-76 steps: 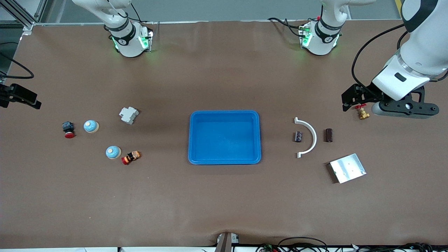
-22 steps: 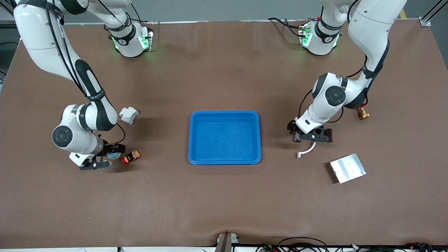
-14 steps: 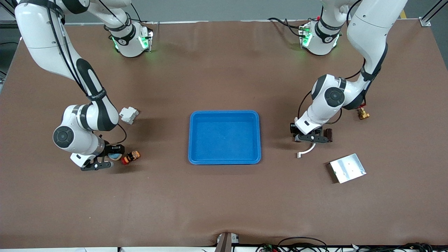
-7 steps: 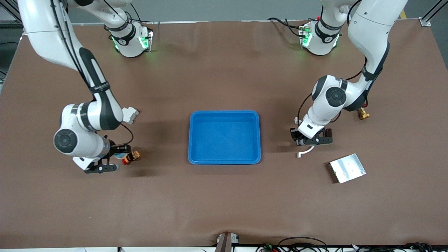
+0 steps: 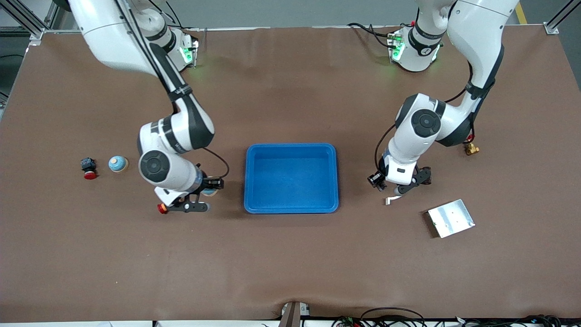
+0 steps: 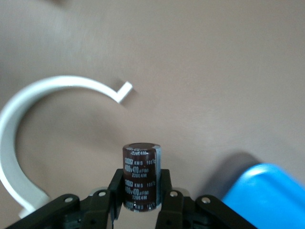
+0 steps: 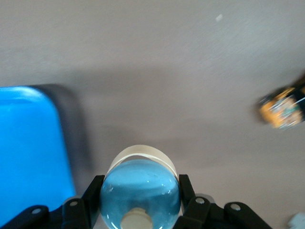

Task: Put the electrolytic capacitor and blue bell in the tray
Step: 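Carry the bell and capacitor into the tray with both grippers and release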

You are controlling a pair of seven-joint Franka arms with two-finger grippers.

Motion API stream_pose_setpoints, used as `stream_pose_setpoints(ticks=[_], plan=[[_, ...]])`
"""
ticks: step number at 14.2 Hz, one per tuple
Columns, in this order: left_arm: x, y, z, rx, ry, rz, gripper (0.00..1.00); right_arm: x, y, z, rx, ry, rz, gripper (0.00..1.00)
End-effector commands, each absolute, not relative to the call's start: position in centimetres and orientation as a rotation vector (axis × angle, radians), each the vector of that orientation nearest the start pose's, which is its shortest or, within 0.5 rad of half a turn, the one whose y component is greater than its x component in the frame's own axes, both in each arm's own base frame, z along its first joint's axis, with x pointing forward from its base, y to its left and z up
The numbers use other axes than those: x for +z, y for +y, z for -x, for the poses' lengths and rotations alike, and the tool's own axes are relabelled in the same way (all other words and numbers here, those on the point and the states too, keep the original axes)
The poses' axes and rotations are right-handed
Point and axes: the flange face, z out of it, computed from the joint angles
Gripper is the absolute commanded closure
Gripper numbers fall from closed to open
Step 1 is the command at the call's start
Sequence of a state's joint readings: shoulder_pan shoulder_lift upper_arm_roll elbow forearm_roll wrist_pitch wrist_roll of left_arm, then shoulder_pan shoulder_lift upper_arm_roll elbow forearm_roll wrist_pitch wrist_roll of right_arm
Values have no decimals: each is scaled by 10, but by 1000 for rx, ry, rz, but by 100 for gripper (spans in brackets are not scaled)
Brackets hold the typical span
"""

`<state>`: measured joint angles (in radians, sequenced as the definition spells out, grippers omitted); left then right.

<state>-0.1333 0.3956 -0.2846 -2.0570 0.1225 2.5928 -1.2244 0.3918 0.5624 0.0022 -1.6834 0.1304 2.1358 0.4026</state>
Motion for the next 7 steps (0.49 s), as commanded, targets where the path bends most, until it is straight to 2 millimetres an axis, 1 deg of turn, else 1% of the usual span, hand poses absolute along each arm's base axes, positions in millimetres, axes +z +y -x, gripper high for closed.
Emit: stream_pose_setpoints(ticks=[1,3,4,5,6,7], plan=[[281,-273,-556,-78,-1505,2911,100,277,310,-594,236,236,3045,90],[284,-298,-543,-50,-1623,2851,100,276,338,-580,246,282,3031,90],[284,-305,-540,-45,-1714,2799,100,273,351,-572,254,292,3032,90],[291,-315,-540,-41,-1834,2737,100,271,357,-567,266,290,3034,91],[291,-330,-534,-12,-1942,2638,100,268,368,-560,284,264,3027,91],[292,-339,-532,-3,-2024,2561,100,267,374,-557,287,256,3020,91]])
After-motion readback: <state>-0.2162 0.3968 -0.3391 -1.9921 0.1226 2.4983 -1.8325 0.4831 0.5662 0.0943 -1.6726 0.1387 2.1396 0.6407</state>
